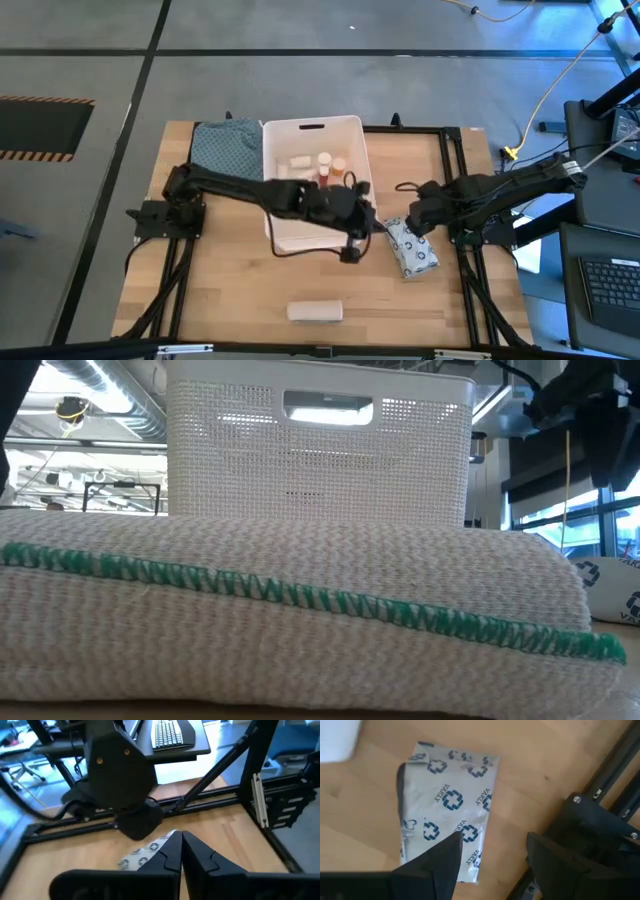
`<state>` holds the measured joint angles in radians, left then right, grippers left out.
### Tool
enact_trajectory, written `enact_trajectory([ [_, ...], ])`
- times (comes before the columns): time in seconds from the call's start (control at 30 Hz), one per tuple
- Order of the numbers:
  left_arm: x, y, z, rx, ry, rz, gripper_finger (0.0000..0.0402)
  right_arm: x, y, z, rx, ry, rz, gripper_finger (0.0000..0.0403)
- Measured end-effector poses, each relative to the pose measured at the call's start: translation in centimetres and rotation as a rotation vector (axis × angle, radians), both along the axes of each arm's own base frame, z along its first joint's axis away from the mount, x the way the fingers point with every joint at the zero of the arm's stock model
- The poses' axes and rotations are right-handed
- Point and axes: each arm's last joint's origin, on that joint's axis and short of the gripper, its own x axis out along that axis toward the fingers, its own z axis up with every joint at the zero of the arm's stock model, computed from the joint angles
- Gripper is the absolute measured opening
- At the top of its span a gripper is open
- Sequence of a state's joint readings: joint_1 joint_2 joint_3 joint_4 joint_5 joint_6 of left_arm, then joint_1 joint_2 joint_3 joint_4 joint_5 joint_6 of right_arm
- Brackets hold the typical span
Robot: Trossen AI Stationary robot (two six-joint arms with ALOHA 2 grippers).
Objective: Pick & place medical supplies in basket/bin
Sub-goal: Put the white mailer bag into the white bin
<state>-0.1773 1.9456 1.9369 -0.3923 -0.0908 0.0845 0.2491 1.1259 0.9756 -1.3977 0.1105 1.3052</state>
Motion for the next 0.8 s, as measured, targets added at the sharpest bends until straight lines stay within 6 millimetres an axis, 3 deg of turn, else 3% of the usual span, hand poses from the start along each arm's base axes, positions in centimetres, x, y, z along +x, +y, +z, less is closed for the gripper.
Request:
enact_trajectory([
  [0.43,2.2,-6.3,-6.6,-0.029,0.105,0.091,0.0002,1.3,3.3,-2.2,-0.015,0.142,0.088,0.0199],
  [0.6,1.7,-8.6,-7.3,-0.032,0.105,0.168,0.0002,1.8,4.1,-3.1,-0.031,0.173,0.078,0.0181],
  [0.8,-0.5,-12.2,-7.4,0.006,0.088,0.306,0.0002,2.7,4.7,-4.3,-0.054,0.226,0.082,0.0155],
])
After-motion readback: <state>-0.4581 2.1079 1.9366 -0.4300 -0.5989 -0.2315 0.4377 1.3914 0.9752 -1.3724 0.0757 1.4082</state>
